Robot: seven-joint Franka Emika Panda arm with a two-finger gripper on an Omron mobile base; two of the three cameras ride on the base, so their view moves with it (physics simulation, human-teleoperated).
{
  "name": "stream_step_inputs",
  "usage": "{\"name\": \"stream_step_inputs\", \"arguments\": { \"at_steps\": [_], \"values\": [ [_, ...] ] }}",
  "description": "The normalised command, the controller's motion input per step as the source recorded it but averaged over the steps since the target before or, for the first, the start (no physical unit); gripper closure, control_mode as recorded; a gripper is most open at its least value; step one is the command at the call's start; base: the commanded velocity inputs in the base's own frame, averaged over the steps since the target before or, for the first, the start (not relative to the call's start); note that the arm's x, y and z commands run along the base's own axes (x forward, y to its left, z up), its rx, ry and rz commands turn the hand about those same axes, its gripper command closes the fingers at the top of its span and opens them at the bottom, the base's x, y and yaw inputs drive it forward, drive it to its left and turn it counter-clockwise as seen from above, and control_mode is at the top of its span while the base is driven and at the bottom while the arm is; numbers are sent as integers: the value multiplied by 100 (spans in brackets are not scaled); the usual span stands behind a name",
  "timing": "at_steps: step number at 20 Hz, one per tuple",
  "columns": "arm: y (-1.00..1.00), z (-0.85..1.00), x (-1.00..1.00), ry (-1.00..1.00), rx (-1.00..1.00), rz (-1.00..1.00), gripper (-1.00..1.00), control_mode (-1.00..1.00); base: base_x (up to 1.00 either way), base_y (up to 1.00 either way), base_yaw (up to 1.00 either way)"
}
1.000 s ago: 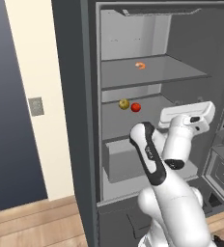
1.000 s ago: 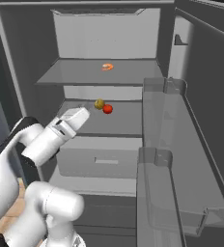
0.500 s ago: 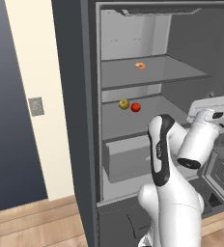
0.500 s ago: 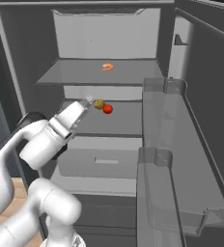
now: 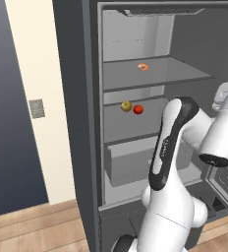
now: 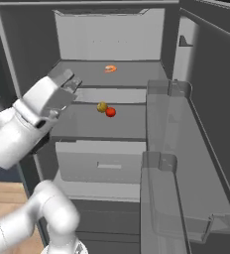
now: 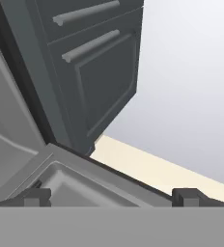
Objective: Transport the fish and tomato to the fridge. Place the fish on the rack containing meat and place the tomato on the rack containing the vegetable, ensuring meats and vegetables are on different racks.
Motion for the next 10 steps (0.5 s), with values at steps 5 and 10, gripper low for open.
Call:
{"name": "stream_step_inputs", "arguments": {
  "at_steps": [5,10],
  "values": [
    [46,100,-30,0,0,9,-100,-100,0,0,0],
    [48,100,16,5,-1,19,-100,-100,0,0,0]
  ]
}}
